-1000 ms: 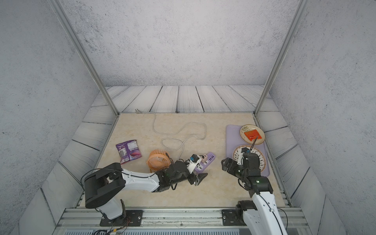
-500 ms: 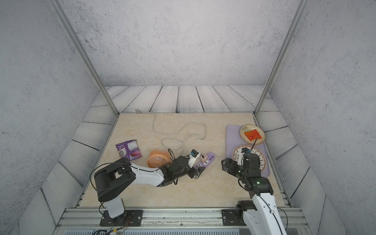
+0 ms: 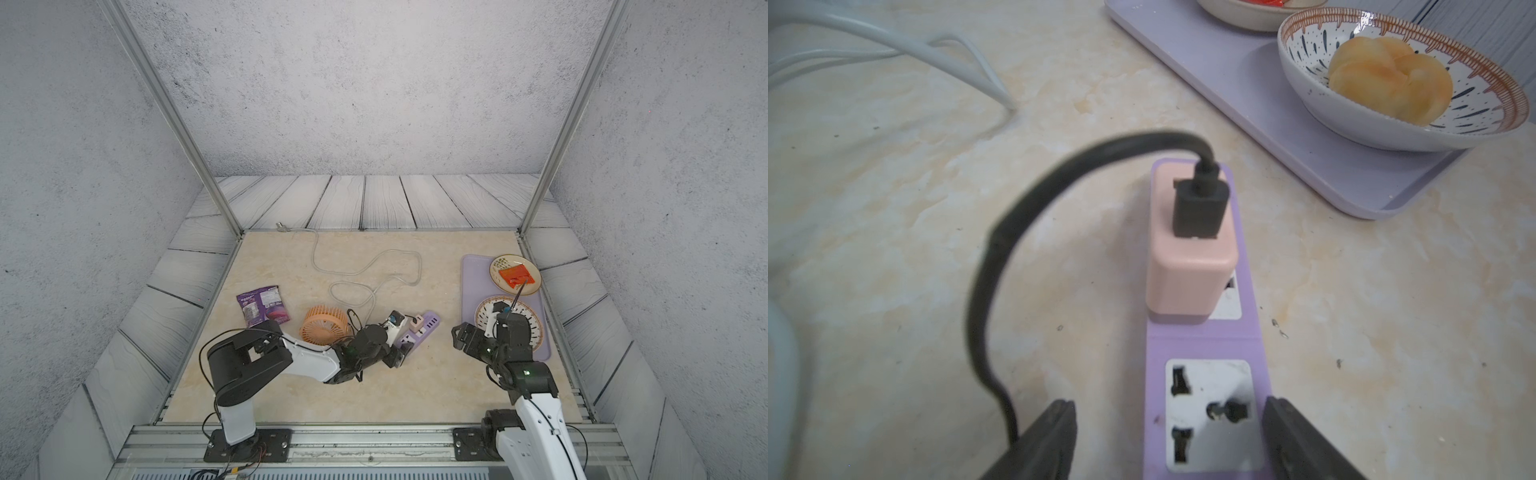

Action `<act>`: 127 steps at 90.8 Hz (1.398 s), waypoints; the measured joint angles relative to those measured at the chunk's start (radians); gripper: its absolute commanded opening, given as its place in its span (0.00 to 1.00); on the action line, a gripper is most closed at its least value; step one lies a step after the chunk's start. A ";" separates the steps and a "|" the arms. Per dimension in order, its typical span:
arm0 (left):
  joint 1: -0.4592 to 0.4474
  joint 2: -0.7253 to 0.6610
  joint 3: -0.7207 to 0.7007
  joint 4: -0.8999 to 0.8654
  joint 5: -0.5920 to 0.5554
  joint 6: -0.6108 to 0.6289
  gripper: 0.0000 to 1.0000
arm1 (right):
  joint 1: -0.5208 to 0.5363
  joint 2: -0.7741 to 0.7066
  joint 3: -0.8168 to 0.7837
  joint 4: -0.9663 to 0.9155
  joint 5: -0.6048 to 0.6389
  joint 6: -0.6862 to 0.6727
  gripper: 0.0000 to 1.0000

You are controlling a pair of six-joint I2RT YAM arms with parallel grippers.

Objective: Unplug the desk fan from the power strip
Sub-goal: Adjust the socket at the center of the board.

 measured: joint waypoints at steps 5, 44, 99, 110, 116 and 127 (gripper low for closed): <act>-0.005 0.006 0.000 0.011 -0.005 0.002 0.70 | 0.000 0.002 0.000 0.000 0.000 0.000 0.90; -0.060 0.032 0.011 0.001 -0.083 0.042 0.73 | 0.000 0.013 -0.005 0.004 0.000 0.000 0.90; -0.102 0.064 0.017 -0.021 -0.175 0.111 0.42 | 0.000 0.005 -0.005 0.004 0.000 0.000 0.89; -0.102 0.063 0.017 -0.021 -0.170 0.121 0.39 | 0.000 0.006 -0.005 0.004 0.000 0.000 0.89; -0.101 0.062 0.017 -0.021 -0.157 0.125 0.35 | 0.000 0.013 -0.005 0.004 -0.001 0.000 0.89; -0.102 0.050 0.016 -0.033 -0.111 0.129 0.32 | 0.000 0.033 -0.005 0.004 -0.004 -0.001 0.88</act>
